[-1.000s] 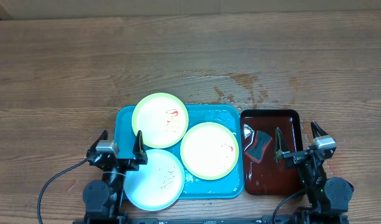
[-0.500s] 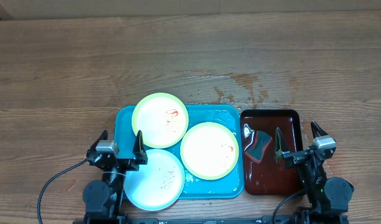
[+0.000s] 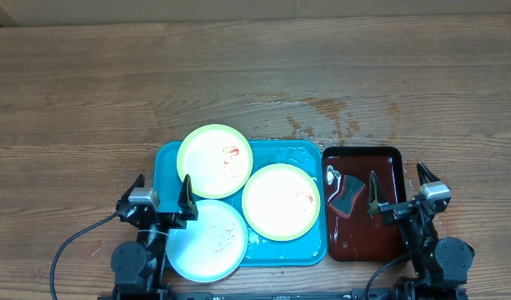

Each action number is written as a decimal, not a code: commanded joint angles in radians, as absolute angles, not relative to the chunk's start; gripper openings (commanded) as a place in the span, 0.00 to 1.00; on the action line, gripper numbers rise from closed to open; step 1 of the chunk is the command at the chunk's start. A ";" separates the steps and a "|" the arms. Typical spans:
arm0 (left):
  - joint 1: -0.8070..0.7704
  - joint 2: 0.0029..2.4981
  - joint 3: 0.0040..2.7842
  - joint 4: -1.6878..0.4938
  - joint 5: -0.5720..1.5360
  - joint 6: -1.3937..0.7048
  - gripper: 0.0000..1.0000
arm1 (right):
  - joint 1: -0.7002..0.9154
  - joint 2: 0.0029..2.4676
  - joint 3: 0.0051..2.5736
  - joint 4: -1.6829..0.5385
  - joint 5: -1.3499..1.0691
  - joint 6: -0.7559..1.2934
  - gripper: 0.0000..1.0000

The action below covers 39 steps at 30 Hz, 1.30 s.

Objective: Clean dirty plates on tray and stack at the side

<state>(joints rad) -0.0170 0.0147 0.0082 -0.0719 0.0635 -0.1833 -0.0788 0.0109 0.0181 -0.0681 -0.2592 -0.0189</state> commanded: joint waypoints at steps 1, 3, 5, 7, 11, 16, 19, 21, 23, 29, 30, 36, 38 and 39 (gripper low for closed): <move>-0.010 0.004 0.005 -0.074 0.070 -0.176 1.00 | -0.080 0.003 0.008 -0.061 -0.264 -0.020 1.00; -0.010 0.004 0.005 -0.074 0.070 -0.176 1.00 | -0.080 0.003 0.008 -0.061 -0.264 -0.020 1.00; -0.010 0.004 0.005 -0.074 0.070 -0.176 0.99 | -0.080 0.003 0.008 -0.061 -0.264 -0.020 1.00; -0.010 0.004 0.005 -0.074 0.070 -0.176 0.99 | -0.080 0.003 0.008 -0.061 -0.264 -0.020 1.00; -0.010 0.004 0.005 -0.074 0.070 -0.176 1.00 | -0.080 0.003 0.008 -0.061 -0.264 -0.019 1.00; -0.010 0.004 0.005 -0.074 0.070 -0.176 1.00 | -0.080 0.003 0.008 -0.061 -0.264 -0.019 1.00; -0.010 0.004 0.005 -0.074 0.070 -0.176 1.00 | -0.080 0.003 0.008 -0.060 -0.262 -0.020 1.00; -0.010 0.004 0.005 -0.074 0.070 -0.176 1.00 | -0.080 0.003 0.008 -0.059 -0.260 -0.020 1.00; -0.010 0.004 0.005 -0.074 0.070 -0.176 1.00 | -0.080 0.003 0.008 -0.059 -0.261 -0.019 1.00; -0.010 0.004 0.005 -0.074 0.070 -0.176 1.00 | -0.080 0.003 0.008 -0.062 -0.260 -0.019 1.00; -0.010 0.004 0.005 -0.074 0.070 -0.176 1.00 | -0.080 0.003 0.008 -0.062 -0.260 -0.018 1.00; -0.010 0.004 0.005 -0.074 0.070 -0.176 1.00 | -0.080 0.020 0.009 -0.063 -0.261 0.048 1.00; -0.010 0.004 0.005 -0.074 0.070 -0.176 1.00 | -0.080 0.041 0.019 -0.083 -0.260 0.052 1.00; -0.010 0.004 0.005 -0.074 0.070 -0.176 1.00 | -0.080 0.056 0.030 -0.107 -0.260 0.051 1.00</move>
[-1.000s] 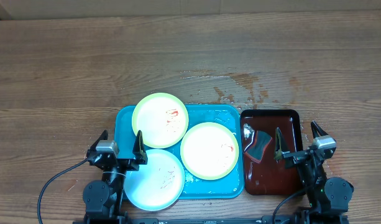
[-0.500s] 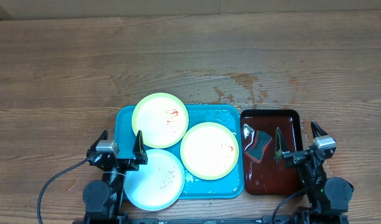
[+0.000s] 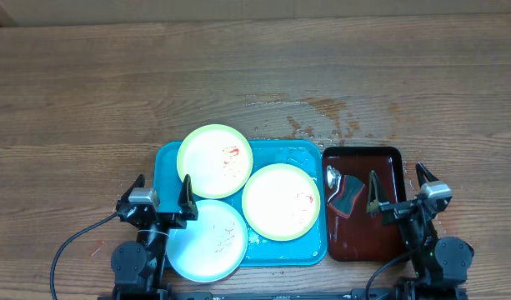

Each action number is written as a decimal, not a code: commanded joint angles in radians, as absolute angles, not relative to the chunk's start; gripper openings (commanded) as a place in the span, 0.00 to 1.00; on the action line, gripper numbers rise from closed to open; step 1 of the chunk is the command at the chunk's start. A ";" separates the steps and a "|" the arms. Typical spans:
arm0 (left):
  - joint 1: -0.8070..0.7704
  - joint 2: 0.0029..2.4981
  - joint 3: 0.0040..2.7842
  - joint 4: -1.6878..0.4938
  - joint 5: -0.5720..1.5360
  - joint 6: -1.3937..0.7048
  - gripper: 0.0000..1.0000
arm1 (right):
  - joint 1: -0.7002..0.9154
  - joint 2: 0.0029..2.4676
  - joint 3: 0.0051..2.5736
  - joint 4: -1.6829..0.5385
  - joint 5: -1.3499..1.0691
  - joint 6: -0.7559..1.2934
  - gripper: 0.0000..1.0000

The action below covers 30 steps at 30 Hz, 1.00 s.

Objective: Clean dirty plates on tray and stack at the side

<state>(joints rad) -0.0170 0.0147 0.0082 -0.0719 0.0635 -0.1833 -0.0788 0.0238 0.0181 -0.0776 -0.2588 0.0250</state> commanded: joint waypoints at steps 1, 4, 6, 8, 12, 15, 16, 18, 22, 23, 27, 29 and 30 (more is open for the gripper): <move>-0.010 0.004 0.005 -0.074 0.070 -0.176 1.00 | -0.080 0.071 0.043 -0.131 -0.259 0.044 1.00; -0.010 0.004 0.005 -0.074 0.070 -0.176 0.99 | -0.080 0.116 0.081 -0.182 -0.252 0.028 1.00; -0.010 0.004 0.005 -0.074 0.070 -0.176 1.00 | -0.080 0.144 0.110 -0.209 -0.247 0.018 1.00; -0.010 0.004 0.005 -0.074 0.070 -0.176 1.00 | -0.080 0.176 0.145 -0.229 -0.245 0.018 1.00; -0.010 0.004 0.005 -0.074 0.070 -0.176 1.00 | -0.080 0.278 0.252 -0.279 -0.245 0.018 1.00; -0.010 0.004 0.005 -0.074 0.070 -0.176 1.00 | -0.080 0.354 0.327 -0.339 -0.245 0.019 1.00; -0.010 0.004 0.005 -0.074 0.070 -0.176 1.00 | -0.080 0.380 0.351 -0.357 -0.245 0.019 1.00; -0.010 0.004 0.005 -0.074 0.070 -0.176 1.00 | -0.080 0.446 0.411 -0.406 -0.245 0.019 1.00; -0.010 0.004 0.005 -0.074 0.070 -0.176 1.00 | -0.080 0.588 0.538 -0.503 -0.249 0.019 1.00; -0.010 0.004 0.005 -0.074 0.070 -0.176 1.00 | -0.080 0.622 0.571 -0.527 -0.249 0.019 1.00; -0.010 0.004 0.005 -0.074 0.070 -0.176 1.00 | -0.080 0.773 0.722 -0.641 -0.266 0.019 1.00; -0.010 0.004 0.005 -0.074 0.070 -0.176 1.00 | -0.080 0.847 0.801 -0.709 -0.289 0.036 1.00; -0.010 0.004 0.005 -0.074 0.070 -0.176 1.00 | -0.080 0.886 0.844 -0.749 -0.303 0.060 1.00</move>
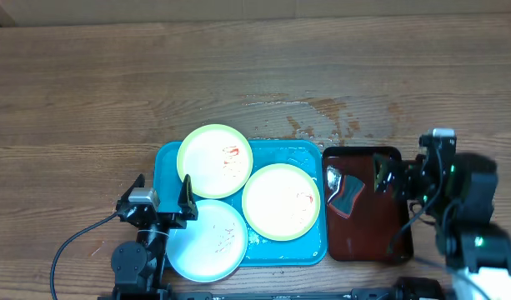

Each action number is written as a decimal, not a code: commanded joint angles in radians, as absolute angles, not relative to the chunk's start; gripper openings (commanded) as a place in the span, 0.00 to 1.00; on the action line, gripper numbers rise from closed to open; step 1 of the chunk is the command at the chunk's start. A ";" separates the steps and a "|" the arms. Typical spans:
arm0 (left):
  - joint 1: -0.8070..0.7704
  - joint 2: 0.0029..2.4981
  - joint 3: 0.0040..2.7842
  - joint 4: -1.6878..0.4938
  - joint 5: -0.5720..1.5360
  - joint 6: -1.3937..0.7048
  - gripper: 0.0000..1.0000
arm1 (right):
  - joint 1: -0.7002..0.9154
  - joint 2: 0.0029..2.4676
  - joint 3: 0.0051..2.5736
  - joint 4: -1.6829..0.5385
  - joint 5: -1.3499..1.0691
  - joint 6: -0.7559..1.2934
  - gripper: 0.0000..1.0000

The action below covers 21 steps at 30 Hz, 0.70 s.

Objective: Clean dirty plates on tray and stack at the side
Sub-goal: 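Raise the right gripper and move it over the brown tray toward the sponge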

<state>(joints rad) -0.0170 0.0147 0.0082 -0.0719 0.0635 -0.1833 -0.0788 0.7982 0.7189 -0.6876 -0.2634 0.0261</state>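
A blue tray (167,154) holds three plates with red smears. One green-rimmed plate (215,161) lies at its back left and a second green-rimmed plate (281,201) at its right. A pale blue plate (207,240) overhangs the front left edge. To the right, a dark red tray (365,237) holds a dark sponge (347,196) in liquid. My right gripper (398,167) hangs open over the red tray's back right part, apart from the sponge. My left gripper (162,185) is open, low at the blue tray's left edge.
A wet patch (322,117) spreads on the wooden table (88,92) behind the two trays. A black cable (72,242) loops at the front left by the left arm's base.
My right arm has risen from its low pose at the front right and now reaches over the red tray's back right. The left arm, plates and sponge have not moved.
At both earlier moments both arms sat low at the front edge with open grippers, and the plates and sponge lay as they do now. Only the right arm has since moved, up and over the red tray.
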 commanded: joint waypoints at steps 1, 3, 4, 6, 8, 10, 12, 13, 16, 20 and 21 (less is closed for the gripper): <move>-0.010 0.004 0.005 -0.074 0.070 -0.176 1.00 | -0.080 0.918 0.876 -0.781 -0.314 0.081 1.00; -0.010 0.004 0.005 -0.074 0.070 -0.176 0.99 | -0.080 0.986 0.945 -0.854 -0.321 0.127 1.00; -0.010 0.004 0.005 -0.074 0.070 -0.176 1.00 | -0.080 1.027 0.986 -0.903 -0.320 0.141 1.00; -0.010 0.004 0.005 -0.074 0.070 -0.176 0.99 | -0.080 1.100 1.058 -0.992 -0.320 0.151 1.00; -0.010 0.004 0.005 -0.074 0.070 -0.176 0.99 | -0.080 1.161 1.116 -1.066 -0.320 0.175 1.00; -0.010 0.004 0.005 -0.074 0.070 -0.176 1.00 | -0.080 1.222 1.173 -1.142 -0.321 0.192 1.00; -0.010 0.004 0.005 -0.074 0.070 -0.176 1.00 | -0.080 1.268 1.212 -1.196 -0.321 0.192 1.00; -0.010 0.004 0.005 -0.074 0.070 -0.176 0.99 | -0.080 1.287 1.225 -1.219 -0.326 0.191 1.00; -0.010 0.004 0.005 -0.074 0.070 -0.176 1.00 | -0.080 1.320 1.235 -1.267 -0.347 0.191 1.00; -0.010 0.004 0.005 -0.074 0.070 -0.176 1.00 | -0.080 1.361 1.235 -1.352 -0.360 0.191 1.00; -0.010 0.004 0.005 -0.074 0.070 -0.176 1.00 | -0.080 1.370 1.235 -1.362 -0.352 0.186 1.00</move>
